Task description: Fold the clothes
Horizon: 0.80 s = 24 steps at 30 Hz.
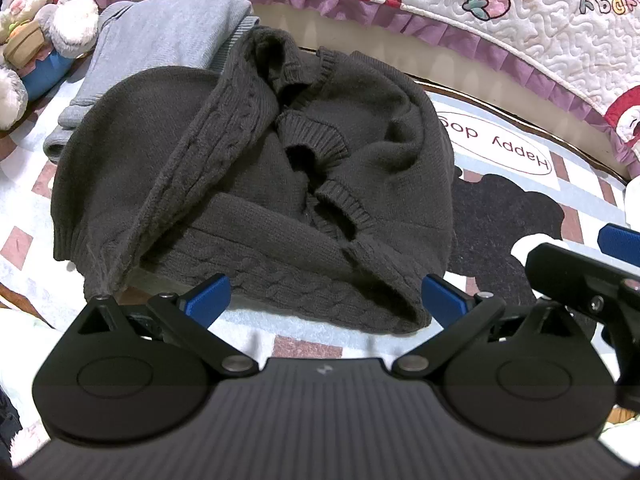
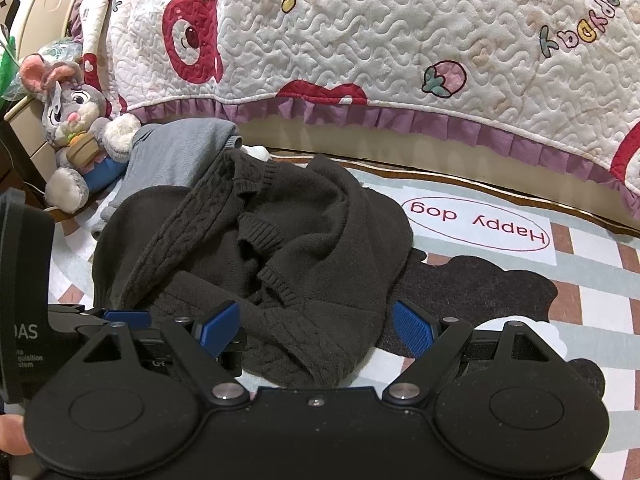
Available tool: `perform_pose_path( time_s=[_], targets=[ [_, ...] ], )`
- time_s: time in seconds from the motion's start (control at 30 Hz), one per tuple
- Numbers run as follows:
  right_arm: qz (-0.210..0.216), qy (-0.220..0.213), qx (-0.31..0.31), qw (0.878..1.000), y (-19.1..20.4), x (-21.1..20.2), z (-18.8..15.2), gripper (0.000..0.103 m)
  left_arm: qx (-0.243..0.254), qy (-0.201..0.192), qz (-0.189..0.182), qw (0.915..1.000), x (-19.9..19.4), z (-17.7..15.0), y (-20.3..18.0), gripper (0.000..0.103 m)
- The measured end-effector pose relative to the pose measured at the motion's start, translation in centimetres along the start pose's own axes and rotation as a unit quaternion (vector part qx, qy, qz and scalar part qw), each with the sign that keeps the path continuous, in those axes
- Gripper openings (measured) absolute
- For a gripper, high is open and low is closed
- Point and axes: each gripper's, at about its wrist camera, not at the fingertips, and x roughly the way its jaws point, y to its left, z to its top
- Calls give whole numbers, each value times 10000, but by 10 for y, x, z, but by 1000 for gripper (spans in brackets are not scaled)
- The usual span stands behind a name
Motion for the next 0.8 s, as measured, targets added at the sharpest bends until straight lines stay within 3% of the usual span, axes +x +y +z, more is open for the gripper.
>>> perform_pose_path(
  time_s=[0.43,0.8],
  targets=[
    [10,21,1,10000,2,1,1,87,-9,13,-31,10000,2,0,3,103],
    [424,-151,-56,9990,6,-4,3,87,-352,-46,-73,9993,8,-1,18,103]
  ],
)
